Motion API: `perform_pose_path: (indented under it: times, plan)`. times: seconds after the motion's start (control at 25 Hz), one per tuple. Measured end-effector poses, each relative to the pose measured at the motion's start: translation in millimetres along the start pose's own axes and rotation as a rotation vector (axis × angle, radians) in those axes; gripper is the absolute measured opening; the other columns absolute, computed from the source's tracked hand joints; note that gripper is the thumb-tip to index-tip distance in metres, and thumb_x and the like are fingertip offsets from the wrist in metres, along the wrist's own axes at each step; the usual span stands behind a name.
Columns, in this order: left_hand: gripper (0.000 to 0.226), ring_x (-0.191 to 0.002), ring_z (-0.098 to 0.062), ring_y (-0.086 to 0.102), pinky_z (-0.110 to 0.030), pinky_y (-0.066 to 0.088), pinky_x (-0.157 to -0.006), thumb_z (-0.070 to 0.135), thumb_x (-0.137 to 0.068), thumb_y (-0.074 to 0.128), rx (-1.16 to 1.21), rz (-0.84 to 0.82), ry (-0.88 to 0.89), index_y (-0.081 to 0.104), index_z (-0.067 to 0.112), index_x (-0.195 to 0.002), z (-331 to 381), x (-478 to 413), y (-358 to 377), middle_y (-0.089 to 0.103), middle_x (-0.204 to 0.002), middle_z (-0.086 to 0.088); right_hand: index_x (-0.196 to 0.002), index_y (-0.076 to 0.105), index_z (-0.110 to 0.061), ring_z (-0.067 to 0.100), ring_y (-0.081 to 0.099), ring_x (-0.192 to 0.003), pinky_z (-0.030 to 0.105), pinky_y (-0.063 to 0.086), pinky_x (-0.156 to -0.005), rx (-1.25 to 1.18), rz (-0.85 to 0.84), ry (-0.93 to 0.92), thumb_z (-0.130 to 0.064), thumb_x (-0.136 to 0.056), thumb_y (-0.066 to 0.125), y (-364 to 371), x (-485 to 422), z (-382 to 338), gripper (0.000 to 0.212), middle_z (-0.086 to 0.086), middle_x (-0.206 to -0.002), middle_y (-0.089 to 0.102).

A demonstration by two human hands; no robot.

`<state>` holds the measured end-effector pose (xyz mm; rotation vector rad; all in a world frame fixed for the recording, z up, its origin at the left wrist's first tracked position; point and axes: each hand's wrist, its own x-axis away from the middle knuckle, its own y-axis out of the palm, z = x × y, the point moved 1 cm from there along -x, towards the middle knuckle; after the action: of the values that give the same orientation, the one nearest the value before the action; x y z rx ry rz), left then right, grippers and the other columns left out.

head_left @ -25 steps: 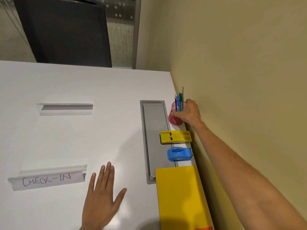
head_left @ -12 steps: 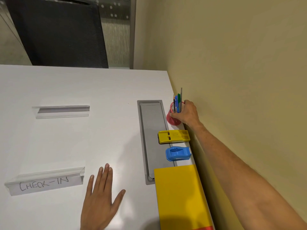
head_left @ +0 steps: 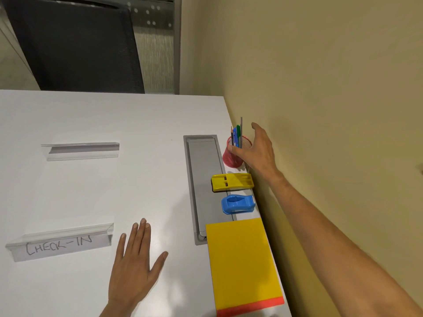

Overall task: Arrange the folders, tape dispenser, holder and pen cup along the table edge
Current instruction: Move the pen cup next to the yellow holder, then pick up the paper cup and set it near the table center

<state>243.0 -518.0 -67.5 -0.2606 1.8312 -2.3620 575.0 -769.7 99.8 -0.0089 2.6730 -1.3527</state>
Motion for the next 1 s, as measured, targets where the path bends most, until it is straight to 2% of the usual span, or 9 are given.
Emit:
perform_pose_path:
  times: [0.16, 0.24, 0.4, 0.52, 0.64, 0.76, 0.92, 1.0]
  plan:
    - [0.084, -0.155, -0.015, 0.005, -0.043, 0.013, -0.125, 0.065, -0.093, 0.027, 0.012, -0.013, -0.02, 0.005, 0.015, -0.158, 4, 3, -2, 0.002, -0.168, 0.002, -0.14, 0.032, -0.031, 0.013, 0.046, -0.128, 0.02, 0.036, -0.093, -0.07, 0.012, -0.055, -0.056, -0.066, 0.08, -31, 58, -4, 0.092, -0.001, -0.145, 0.047]
    - [0.084, -0.155, -0.018, 0.006, -0.044, 0.015, -0.125, 0.065, -0.094, 0.023, 0.012, -0.032, -0.039, 0.005, 0.012, -0.157, 9, 6, -5, 0.002, -0.168, -0.001, -0.138, 0.032, -0.037, 0.007, 0.045, -0.122, 0.017, 0.036, -0.091, -0.08, -0.012, -0.065, -0.051, -0.07, 0.08, -42, 98, 3, 0.085, -0.004, -0.143, 0.048]
    - [0.088, -0.155, -0.023, 0.01, -0.042, 0.014, -0.125, 0.068, -0.093, 0.026, 0.006, -0.07, -0.041, 0.011, 0.008, -0.157, 37, 19, -21, 0.008, -0.167, -0.008, -0.144, 0.035, -0.024, 0.017, 0.044, -0.133, 0.026, 0.038, -0.102, -0.105, -0.117, 0.065, -0.044, -0.077, 0.078, -51, 185, 31, 0.083, -0.001, -0.147, 0.044]
    - [0.085, -0.154, -0.024, 0.013, -0.042, 0.013, -0.125, 0.066, -0.094, 0.031, 0.0, -0.078, -0.001, 0.02, 0.007, -0.155, 66, 37, -38, 0.016, -0.165, -0.011, -0.147, 0.033, -0.024, 0.018, 0.04, -0.137, 0.032, 0.037, -0.109, -0.085, -0.192, 0.187, -0.044, -0.078, 0.077, -60, 250, 50, 0.084, 0.0, -0.15, 0.041]
    - [0.086, -0.154, -0.025, 0.016, -0.042, 0.014, -0.126, 0.066, -0.094, 0.028, -0.007, -0.103, 0.03, 0.02, 0.005, -0.155, 88, 59, -54, 0.019, -0.165, -0.011, -0.148, 0.032, -0.023, 0.017, 0.041, -0.136, 0.036, 0.04, -0.111, -0.062, -0.268, 0.26, -0.048, -0.078, 0.075, -71, 309, 64, 0.086, 0.0, -0.15, 0.041]
    - [0.09, -0.152, -0.026, 0.02, -0.043, 0.015, -0.125, 0.069, -0.093, 0.018, 0.01, -0.119, 0.061, 0.022, 0.003, -0.154, 100, 77, -70, 0.022, -0.163, -0.013, -0.147, 0.033, -0.026, 0.016, 0.045, -0.133, 0.034, 0.042, -0.109, 0.003, -0.343, 0.345, -0.058, -0.072, 0.075, -79, 355, 74, 0.091, -0.001, -0.148, 0.044]
    - [0.093, -0.154, -0.023, 0.009, -0.043, 0.012, -0.127, 0.072, -0.09, 0.009, 0.037, -0.139, 0.096, 0.011, 0.006, -0.156, 104, 92, -83, 0.01, -0.166, -0.009, -0.147, 0.029, -0.029, 0.018, 0.042, -0.136, 0.034, 0.037, -0.111, 0.123, -0.403, 0.429, -0.074, -0.056, 0.074, -87, 394, 79, 0.111, -0.003, -0.151, 0.04]
    - [0.094, -0.155, -0.021, 0.005, -0.041, 0.009, -0.127, 0.074, -0.089, 0.005, 0.064, -0.144, 0.106, 0.006, 0.008, -0.156, 105, 96, -87, 0.006, -0.167, -0.007, -0.146, 0.027, -0.03, 0.019, 0.041, -0.137, 0.036, 0.037, -0.11, 0.211, -0.434, 0.417, -0.076, -0.051, 0.075, -87, 405, 80, 0.115, -0.005, -0.152, 0.039]
